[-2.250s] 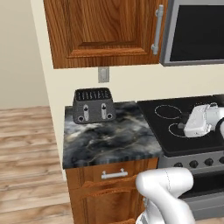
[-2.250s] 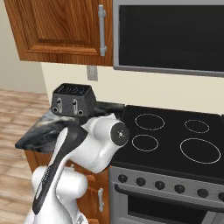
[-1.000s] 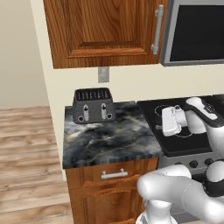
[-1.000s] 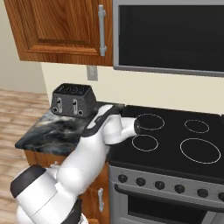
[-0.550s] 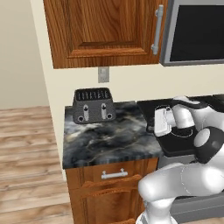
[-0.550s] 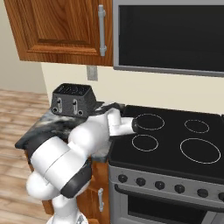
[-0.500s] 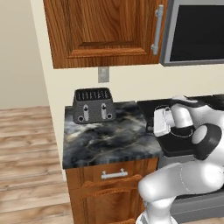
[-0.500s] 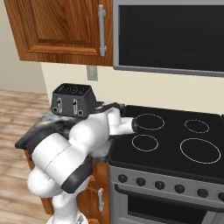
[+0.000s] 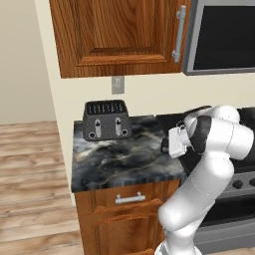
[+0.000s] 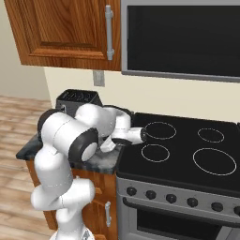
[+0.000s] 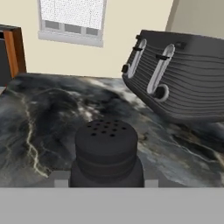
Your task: Collect the paprika, ketchup, and shaker from the cabinet and place them next to the stove.
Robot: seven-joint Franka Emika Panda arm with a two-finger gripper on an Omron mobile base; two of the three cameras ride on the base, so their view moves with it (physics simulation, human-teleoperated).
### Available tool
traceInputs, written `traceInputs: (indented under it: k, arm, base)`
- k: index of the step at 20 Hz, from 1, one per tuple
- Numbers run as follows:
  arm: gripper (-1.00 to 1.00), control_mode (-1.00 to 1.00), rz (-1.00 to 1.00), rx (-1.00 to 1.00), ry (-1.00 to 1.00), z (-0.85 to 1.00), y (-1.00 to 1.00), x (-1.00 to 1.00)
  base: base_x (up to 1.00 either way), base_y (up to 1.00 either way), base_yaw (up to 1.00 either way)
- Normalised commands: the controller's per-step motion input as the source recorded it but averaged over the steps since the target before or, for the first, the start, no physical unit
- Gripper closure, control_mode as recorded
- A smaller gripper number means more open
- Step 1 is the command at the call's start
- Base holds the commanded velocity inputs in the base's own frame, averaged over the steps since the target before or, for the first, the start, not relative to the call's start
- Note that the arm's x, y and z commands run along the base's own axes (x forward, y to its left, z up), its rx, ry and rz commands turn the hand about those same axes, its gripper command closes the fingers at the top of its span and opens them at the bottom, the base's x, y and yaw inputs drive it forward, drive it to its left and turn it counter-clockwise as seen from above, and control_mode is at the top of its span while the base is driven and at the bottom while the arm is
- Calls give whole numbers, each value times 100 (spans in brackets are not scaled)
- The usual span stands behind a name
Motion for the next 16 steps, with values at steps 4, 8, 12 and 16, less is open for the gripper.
traceInputs:
  k: [4,8,12,16]
  arm:
    - [100,-100,9,0,0,-40,0,29]
    - [100,-100,12,0,0,-43,0,25]
    - [100,-100,13,0,0,-39,0,24]
    - [100,-100,12,0,0,-37,0,22]
  base:
    - [0,0,0]
    - [0,0,0]
    - [0,0,0]
    - [0,0,0]
